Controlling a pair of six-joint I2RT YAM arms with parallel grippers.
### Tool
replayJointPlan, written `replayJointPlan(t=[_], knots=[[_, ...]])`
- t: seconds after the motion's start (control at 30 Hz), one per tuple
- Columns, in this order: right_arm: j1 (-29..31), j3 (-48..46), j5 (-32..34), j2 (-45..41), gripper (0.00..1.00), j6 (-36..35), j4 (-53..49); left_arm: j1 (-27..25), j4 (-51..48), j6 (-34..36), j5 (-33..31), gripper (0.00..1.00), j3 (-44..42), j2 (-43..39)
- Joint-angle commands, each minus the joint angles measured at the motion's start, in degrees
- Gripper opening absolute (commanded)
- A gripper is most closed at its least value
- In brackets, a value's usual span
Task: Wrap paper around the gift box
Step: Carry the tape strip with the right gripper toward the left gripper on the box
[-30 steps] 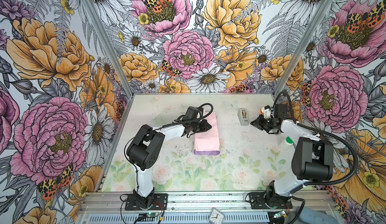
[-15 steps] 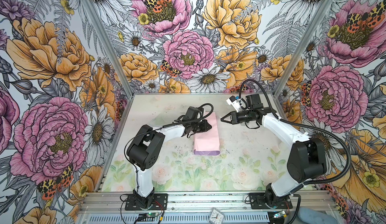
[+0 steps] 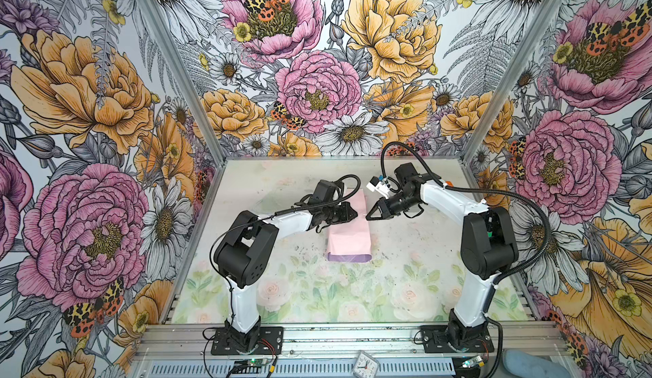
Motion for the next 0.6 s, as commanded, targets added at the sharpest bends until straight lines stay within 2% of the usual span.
replayJointPlan(t=[0.0, 0.57], knots=[[0.57, 3.41, 1.89, 1.96, 0.00, -4.07, -4.91, -1.26, -4.83, 1.09, -1.10, 0.16, -2.13, -0.42], [0.83, 8.37, 6.75, 7.09, 0.00, -6.72, -12.18, -1.31, -4.90, 1.26, -0.98, 0.16, -1.86, -0.31]])
